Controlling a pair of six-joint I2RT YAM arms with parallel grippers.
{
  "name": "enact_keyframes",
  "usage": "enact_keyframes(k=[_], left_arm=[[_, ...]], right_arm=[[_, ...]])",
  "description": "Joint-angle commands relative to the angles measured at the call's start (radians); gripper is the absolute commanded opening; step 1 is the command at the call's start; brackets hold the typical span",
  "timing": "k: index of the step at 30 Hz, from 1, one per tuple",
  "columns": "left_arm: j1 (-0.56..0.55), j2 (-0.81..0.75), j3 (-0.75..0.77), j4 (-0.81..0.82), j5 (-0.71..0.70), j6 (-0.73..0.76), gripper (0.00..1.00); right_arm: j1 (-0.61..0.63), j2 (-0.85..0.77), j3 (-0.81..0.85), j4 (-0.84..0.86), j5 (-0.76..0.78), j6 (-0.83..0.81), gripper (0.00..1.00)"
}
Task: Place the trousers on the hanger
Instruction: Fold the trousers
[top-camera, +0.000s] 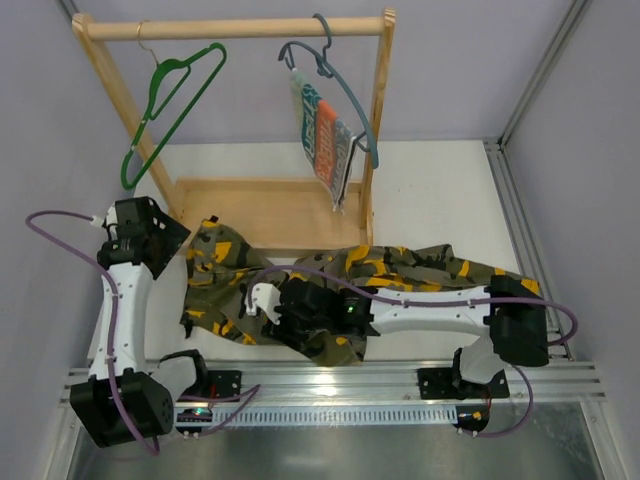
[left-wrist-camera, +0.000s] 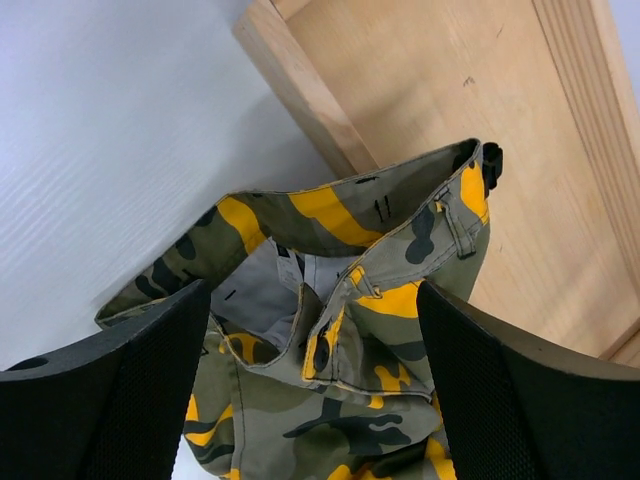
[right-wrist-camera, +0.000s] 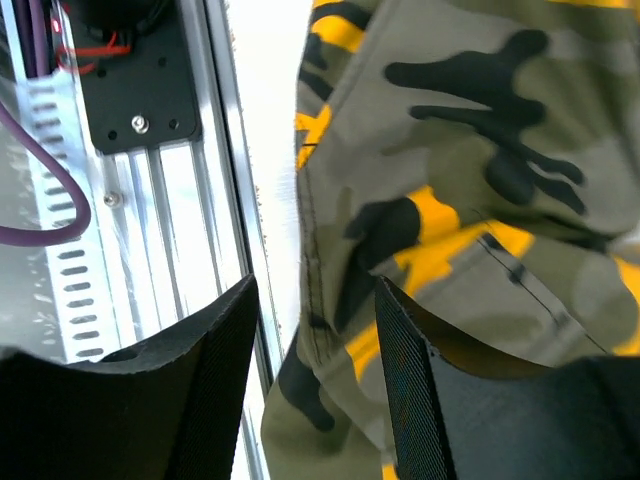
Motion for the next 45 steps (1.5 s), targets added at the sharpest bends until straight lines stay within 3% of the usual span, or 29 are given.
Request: enact_keyframes(k=[1,8,17,19,24,28,39,45], left_arm=[[0.025,-0.045,0.005,-0.01,-0.032,-0.048,0.84],[0.038,-0.007,-0.023,0.034,0.013,-0.11,0.84],[0.083,0.081,0.006,-0.001,0.019,-0.096,0.85],[0.087,0.07,0.002,0.005,0.013,-0.096,0.85],[0.087,0.048,-0.014,0.037,0.011,-0.069,0.85],[0.086,0.044,-0.02,0.066,0.08,0.016,0.86],[0.06,-0.04,-0.119,0.088,0.064,0.042,0.89],[0.003,-0.105,-0.187,0.047,-0.011,-0.06,0.86]], right_arm=[[0.044,0.089,0.083,-0.072,0.054,-0.168,0.54],[0.157,0.234,0.148,-0.139,0.198,-0.211,0.58],[0.171,0.373,0.22,-0.084,0.362,-0.294,0.56],[0.173,0.379,0.218,-0.061,0.394,-0.302,0.52],[0.17,0.369,0.206,0.012,0.491,-0.299,0.06],[0.131,0.275,0.2,0.04,0.394,-0.224,0.04],[-0.265,0.177,0.22,0.082,0.028,0.239,0.04],[-0.363,0.224,0.224,0.105,0.022,0.364,0.04]])
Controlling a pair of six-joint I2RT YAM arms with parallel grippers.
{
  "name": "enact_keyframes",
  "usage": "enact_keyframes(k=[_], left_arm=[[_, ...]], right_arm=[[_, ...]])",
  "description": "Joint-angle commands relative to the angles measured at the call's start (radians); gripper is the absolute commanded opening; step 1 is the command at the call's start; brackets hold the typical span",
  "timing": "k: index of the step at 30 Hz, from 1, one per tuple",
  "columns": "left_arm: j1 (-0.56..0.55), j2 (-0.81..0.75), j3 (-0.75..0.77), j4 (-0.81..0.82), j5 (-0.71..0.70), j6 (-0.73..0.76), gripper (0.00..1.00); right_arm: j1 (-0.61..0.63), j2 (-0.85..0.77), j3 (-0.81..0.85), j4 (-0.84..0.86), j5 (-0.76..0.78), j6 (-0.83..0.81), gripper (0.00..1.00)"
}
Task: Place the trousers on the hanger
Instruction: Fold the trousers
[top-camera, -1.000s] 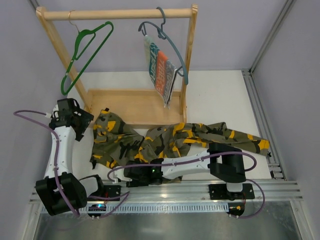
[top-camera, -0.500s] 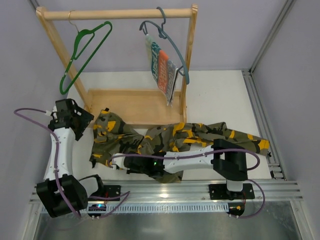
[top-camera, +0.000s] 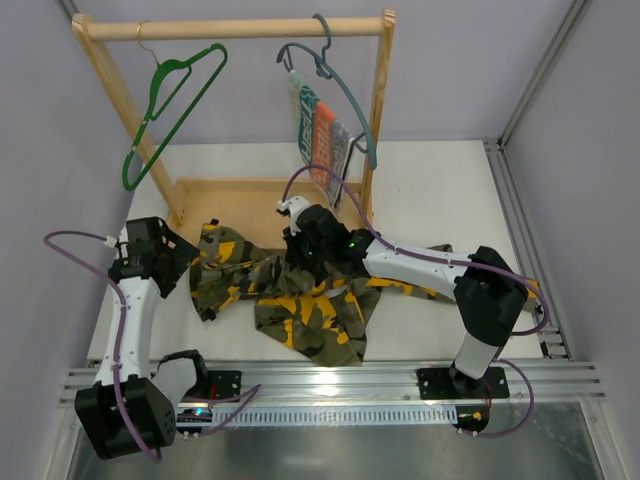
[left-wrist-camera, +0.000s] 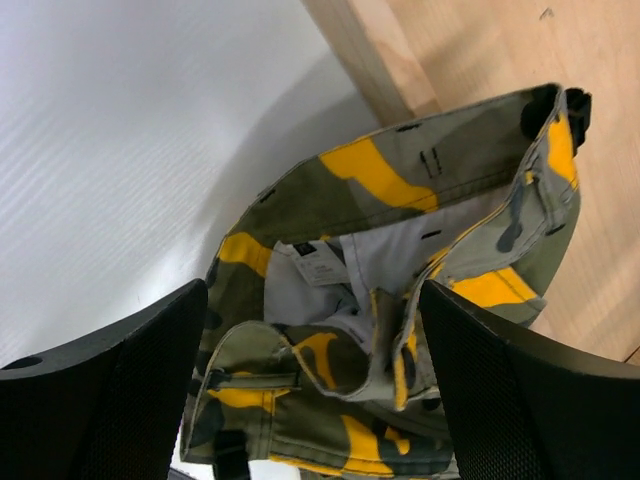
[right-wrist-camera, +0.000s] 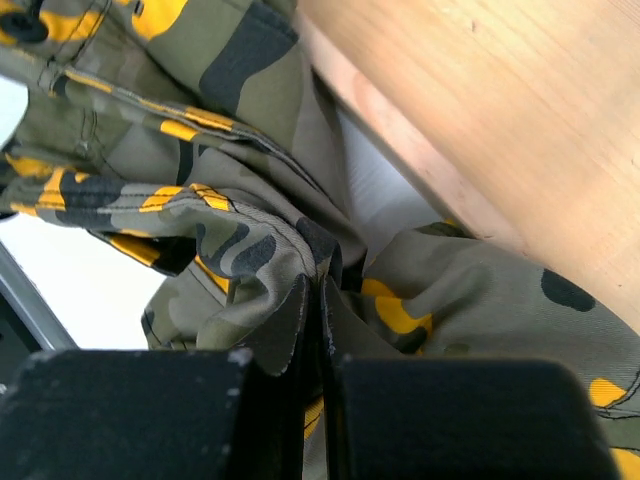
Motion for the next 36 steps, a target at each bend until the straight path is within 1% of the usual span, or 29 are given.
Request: enact_keyframes(k=[1,2,3,4,7,9,12,13,15,16,17,18,20,22,25,26,30,32,34,36], left_arm=[[-0.024,-0.068,-0.019,-0.04,-0.064,-0.075,0.86],[-0.027,-0.079,-0.022,-0.058,-0.065,-0.09,0.85],[-0.032,-0.088,-0.027,-0.081,-0.064,-0.136,0.85],[-0.038,-0.094,-0.025,-0.133,-0.067,-0.155,0.85],[-0.048,-0.101,0.008,-0.238,-0.139,-0.239,0.85],[-0.049,-0.084,0.05,-0.354,-0.168,-0.288,0.86],[-0.053,-0.07,0.068,-0.448,-0.127,-0.313,0.86],[-0.059,-0.075,0.059,-0.456,-0.08,-0.322,0.86],[-0.071,-0.108,0.033,-0.457,-0.021,-0.347,0.84],[-0.085,-0.127,0.001,-0.453,0.041,-0.38,0.84],[-0.094,-0.143,-0.013,-0.445,0.063,-0.403,0.82],[-0.113,-0.179,-0.024,-0.442,0.079,-0.426,0.82],[-0.13,-0.208,-0.042,-0.441,0.083,-0.483,0.81],[-0.134,-0.225,-0.051,-0.445,0.071,-0.506,0.81],[-0.133,-0.207,-0.084,-0.416,0.08,-0.545,0.82],[-0.134,-0.202,-0.1,-0.395,0.12,-0.558,0.81],[-0.163,-0.145,-0.185,-0.321,0.189,-0.594,0.8],[-0.188,-0.115,-0.191,-0.309,0.185,-0.608,0.8],[-0.235,-0.104,-0.188,-0.315,0.143,-0.638,0.81],[-0.254,-0.101,-0.196,-0.296,0.119,-0.657,0.81]], right_arm=[[-0.028,0.014,0.035,0.064,-0.018,0.13,0.04],[-0.03,0.018,0.038,0.063,-0.011,0.135,0.04],[-0.031,0.023,0.038,0.063,-0.01,0.138,0.04],[-0.03,0.023,0.032,0.066,-0.008,0.138,0.04],[-0.03,0.023,0.03,0.069,-0.002,0.142,0.04],[-0.033,0.023,0.029,0.067,0.002,0.142,0.04],[-0.033,0.026,0.03,0.063,0.009,0.141,0.04],[-0.034,0.025,0.035,0.063,0.009,0.141,0.04],[-0.037,0.025,0.035,0.061,0.01,0.144,0.04],[-0.036,0.026,0.033,0.061,0.01,0.144,0.04],[-0.036,0.028,0.035,0.061,0.01,0.145,0.04],[-0.039,0.028,0.032,0.058,0.009,0.149,0.04],[-0.039,0.025,0.03,0.06,0.007,0.152,0.04],[-0.04,0.023,0.026,0.06,0.005,0.156,0.04],[-0.04,0.015,0.019,0.064,0.001,0.158,0.04],[-0.04,0.014,0.018,0.069,0.001,0.161,0.04],[-0.045,0.014,0.015,0.07,-0.004,0.159,0.04],[-0.048,0.011,0.009,0.075,-0.007,0.159,0.04],[-0.05,0.012,0.007,0.081,-0.01,0.158,0.04],[-0.051,0.012,0.006,0.08,-0.014,0.161,0.04]])
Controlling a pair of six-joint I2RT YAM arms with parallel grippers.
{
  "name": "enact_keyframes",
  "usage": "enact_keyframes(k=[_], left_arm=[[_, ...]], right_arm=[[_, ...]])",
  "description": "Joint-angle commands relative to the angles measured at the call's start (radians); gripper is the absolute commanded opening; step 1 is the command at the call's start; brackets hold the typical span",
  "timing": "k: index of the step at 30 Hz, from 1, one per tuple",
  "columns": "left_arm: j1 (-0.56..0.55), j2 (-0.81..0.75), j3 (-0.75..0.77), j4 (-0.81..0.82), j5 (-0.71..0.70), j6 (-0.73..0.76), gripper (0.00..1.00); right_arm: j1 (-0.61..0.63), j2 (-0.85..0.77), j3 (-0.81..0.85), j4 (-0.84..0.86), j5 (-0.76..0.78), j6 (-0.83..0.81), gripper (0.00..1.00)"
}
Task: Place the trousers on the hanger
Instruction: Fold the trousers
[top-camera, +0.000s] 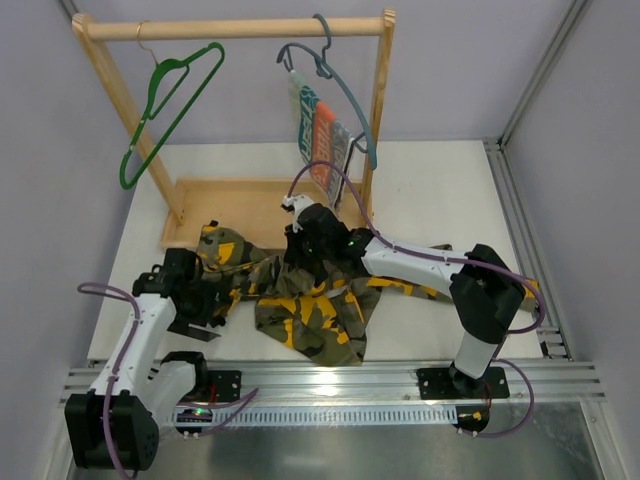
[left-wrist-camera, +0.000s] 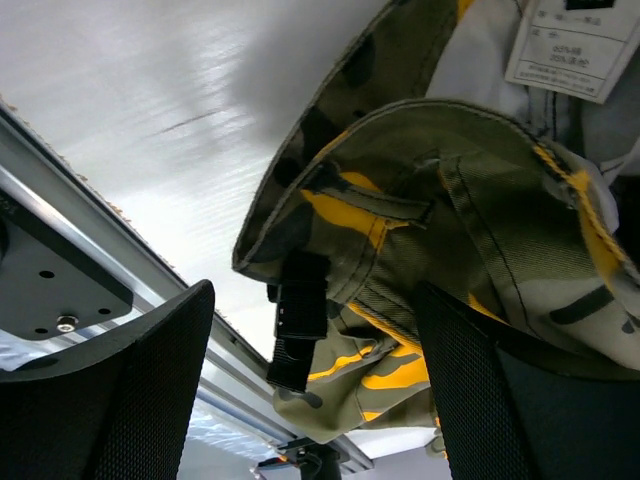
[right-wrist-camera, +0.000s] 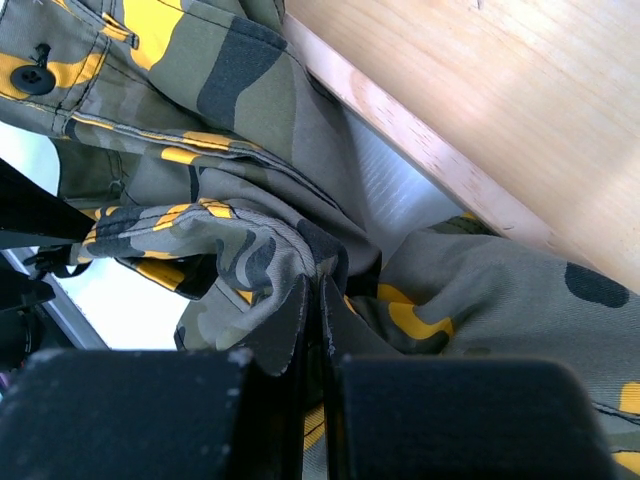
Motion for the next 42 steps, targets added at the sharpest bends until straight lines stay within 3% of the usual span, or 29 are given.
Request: enact_keyframes(k=[1,11,16,19,21,26,29,30,33,39,42], left_arm=[[-0.034,0.002,-0.011,0.056,-0.04,-0.075,0.81],[-0.032,0.043,-0.077,0.157,-0.108,-0.118,0.73],[-0.032,-0.036,-0.089,0.192,-0.151,-0.12,0.28],[-0.032,-0.055,-0.049,0.18,-0.214,-0.098,0.08],[-0.034,-0.058,0.009,0.136,-0.287,-0.066,0.0],[-0.032,-0.061,0.113,0.082,-0.415,0.015,0.0],[-0.032,-0.072,0.156,0.123,-0.394,0.125,0.0],[-0.032,-0.087,0.161,0.157,-0.387,0.144,0.0],[-0.034,-0.121,0.175,0.194,-0.384,0.184,0.0],[-0.032,-0.177,0.303,0.169,-0.508,0.225,0.0],[-0.032,-0.167,0.379,0.114,-0.586,0.245,0.0]], right_arm=[[-0.016,-0.013,0.004,0.061,0.01,0.007,0.04],[-0.016,-0.068,-0.049,0.079,-0.017,0.058,0.04],[-0.016,-0.091,-0.086,0.092,-0.02,0.073,0.04],[-0.016,-0.103,-0.098,0.085,-0.019,0.081,0.04],[-0.016,-0.108,-0.109,0.079,-0.019,0.084,0.04],[-0.015,-0.18,-0.131,0.021,0.013,0.116,0.05],[-0.015,-0.271,-0.137,-0.059,0.036,0.14,0.23],[-0.015,-0.299,-0.146,-0.085,0.097,0.15,0.35],[-0.016,-0.423,-0.163,-0.216,0.276,0.231,0.47],[-0.027,-0.626,-0.275,-0.414,0.528,0.462,0.53],[-0.07,-0.701,-0.311,-0.525,0.677,0.577,0.61]])
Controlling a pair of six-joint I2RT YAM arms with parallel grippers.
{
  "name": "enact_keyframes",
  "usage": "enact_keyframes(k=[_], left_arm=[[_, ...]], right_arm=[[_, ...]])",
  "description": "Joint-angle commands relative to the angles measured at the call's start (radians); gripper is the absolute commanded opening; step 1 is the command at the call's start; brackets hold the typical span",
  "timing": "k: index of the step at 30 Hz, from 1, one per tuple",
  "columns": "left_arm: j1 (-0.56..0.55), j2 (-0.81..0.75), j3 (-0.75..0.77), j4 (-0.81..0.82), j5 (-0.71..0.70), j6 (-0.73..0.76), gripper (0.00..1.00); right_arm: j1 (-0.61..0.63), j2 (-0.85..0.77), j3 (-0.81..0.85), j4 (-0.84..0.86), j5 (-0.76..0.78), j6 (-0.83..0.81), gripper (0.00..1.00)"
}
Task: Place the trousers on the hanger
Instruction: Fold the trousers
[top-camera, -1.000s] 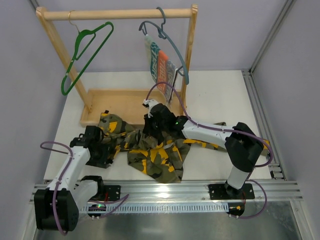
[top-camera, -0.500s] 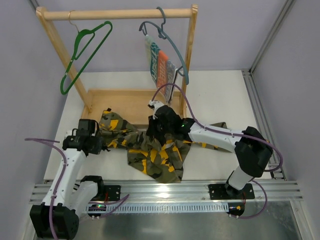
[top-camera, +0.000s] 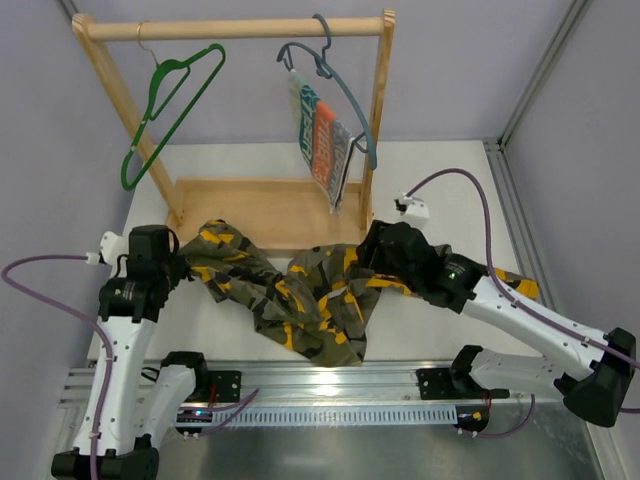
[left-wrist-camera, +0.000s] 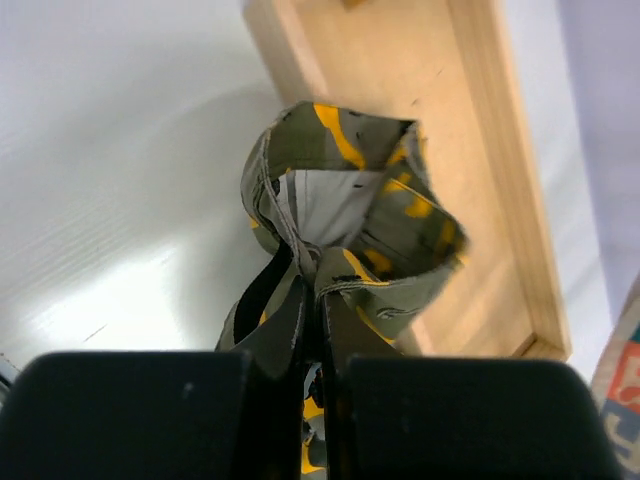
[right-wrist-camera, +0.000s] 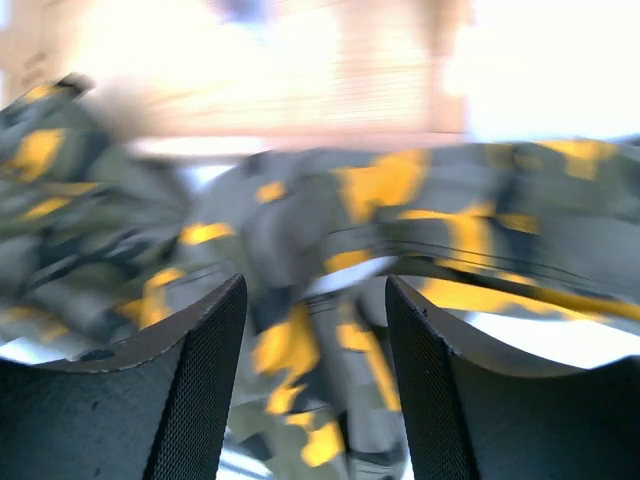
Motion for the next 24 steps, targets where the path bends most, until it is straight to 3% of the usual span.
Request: enact_keyframes(k=[1,8,13,16,24], left_arm=[[0.001,-0.004,0.138,-0.027,-0.173,0.051,0.0],[0.001,-0.006,0.27,-0.046,-0.328,0.118,0.0],[0.001,0.014,0.295,-0.043,-0.379,0.141,0.0],[0.001,0.03,0.272,-0.034,-0.346,0.134,0.0],[0.001,0.028,0.253,-0.009,-0.341,0.135,0.0]], right_arm=[[-0.06,-0.047,-0.042,-0.193,0.234,0.177,0.61],[-0.401,-0.059,-0.043,-0.366,0.28,0.253,0.61],[-0.643,-0.094,-0.108,-0.356,0.238,0.274,0.61],[-0.725,-0.088,-0.167,-0.317,0.186,0.267,0.61],[-0.786,-0.007,-0.238,-0.261,0.192,0.298,0.61]])
